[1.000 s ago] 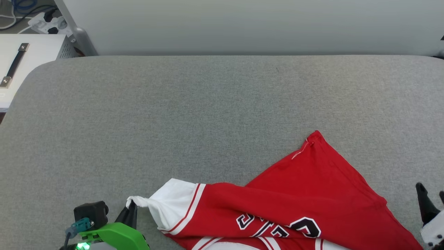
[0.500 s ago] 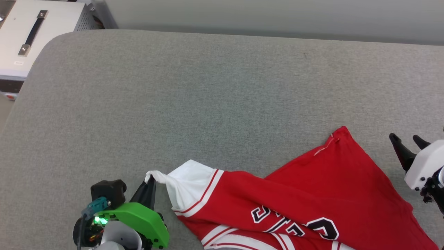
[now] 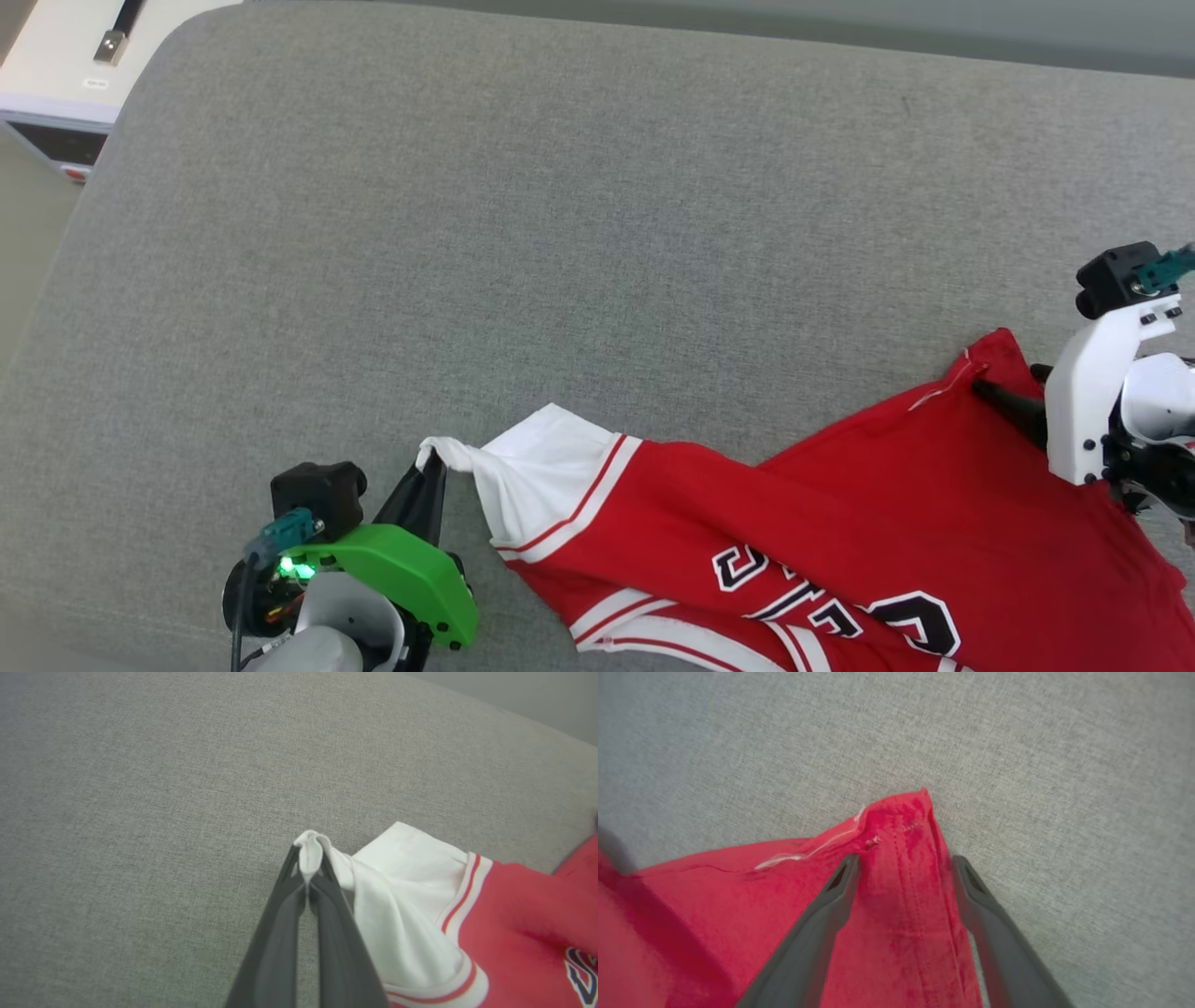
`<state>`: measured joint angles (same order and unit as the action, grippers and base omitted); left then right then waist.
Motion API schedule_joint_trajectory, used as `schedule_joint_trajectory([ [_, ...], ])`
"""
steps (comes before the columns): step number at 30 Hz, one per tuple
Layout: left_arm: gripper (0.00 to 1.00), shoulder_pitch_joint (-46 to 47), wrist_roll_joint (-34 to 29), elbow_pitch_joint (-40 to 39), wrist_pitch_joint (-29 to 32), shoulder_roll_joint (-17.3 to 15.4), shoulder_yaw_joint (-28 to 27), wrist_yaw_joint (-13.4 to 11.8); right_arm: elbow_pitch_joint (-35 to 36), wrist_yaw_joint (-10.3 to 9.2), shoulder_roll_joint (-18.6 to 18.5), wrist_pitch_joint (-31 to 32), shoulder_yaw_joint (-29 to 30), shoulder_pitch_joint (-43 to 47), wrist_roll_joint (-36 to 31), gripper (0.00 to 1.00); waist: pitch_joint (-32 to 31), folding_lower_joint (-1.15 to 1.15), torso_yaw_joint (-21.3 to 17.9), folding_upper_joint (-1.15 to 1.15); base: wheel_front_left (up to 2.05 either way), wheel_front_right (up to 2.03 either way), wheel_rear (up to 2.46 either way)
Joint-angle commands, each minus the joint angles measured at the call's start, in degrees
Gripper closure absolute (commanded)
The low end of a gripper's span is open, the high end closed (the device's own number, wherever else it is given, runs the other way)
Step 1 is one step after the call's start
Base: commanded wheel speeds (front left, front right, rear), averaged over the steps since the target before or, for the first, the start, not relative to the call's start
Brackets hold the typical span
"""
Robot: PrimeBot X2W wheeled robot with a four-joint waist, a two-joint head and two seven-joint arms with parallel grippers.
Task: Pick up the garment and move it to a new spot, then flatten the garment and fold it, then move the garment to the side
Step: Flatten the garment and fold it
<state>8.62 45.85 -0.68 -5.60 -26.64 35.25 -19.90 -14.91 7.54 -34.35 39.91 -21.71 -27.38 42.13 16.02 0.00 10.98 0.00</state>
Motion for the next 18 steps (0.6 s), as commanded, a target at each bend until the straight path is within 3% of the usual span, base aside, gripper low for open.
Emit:
schedule_joint_trajectory([
  [1,1.00,1.3,-0.4,0.2,-0.4,0.5,0.1,0.3,-0.6,-0.05,-0.4,0.5,-1.2,-1.1,0.7,0.00,0.8,0.00,0.6,0.00,0.00,0.00,0.00],
  [10,1.00,2.0,-0.2,1.7,-1.1,1.4,0.4,0.9,-5.8,-0.05,-1.9,6.6,-9.7,-1.2,5.6,0.00,1.9,0.00,1.0,0.00,0.00,0.00,0.00],
  [11,1.00,2.1,-0.1,1.8,-1.2,1.4,0.3,0.9,-6.0,-0.05,-1.9,7.0,-10.2,-1.3,6.0,0.25,1.9,0.00,1.0,0.00,0.00,0.00,0.00],
  [12,1.00,2.2,-0.1,1.9,-1.2,1.5,0.3,1.0,-6.2,-0.05,-1.9,7.5,-10.7,-1.4,6.8,0.85,2.0,0.00,0.9,0.00,0.00,0.00,0.00],
  [13,1.00,2.2,0.0,2.0,-1.3,1.6,0.3,1.1,-6.2,-0.05,-1.8,7.6,-11.1,-1.6,7.5,1.00,2.0,0.00,0.9,0.00,0.00,0.00,0.00],
  [18,1.00,2.6,0.2,2.7,-1.5,1.5,0.1,1.4,-6.4,-0.05,-2.3,5.9,-12.3,-3.3,9.0,1.00,1.4,0.00,0.7,0.00,0.00,0.00,0.00],
])
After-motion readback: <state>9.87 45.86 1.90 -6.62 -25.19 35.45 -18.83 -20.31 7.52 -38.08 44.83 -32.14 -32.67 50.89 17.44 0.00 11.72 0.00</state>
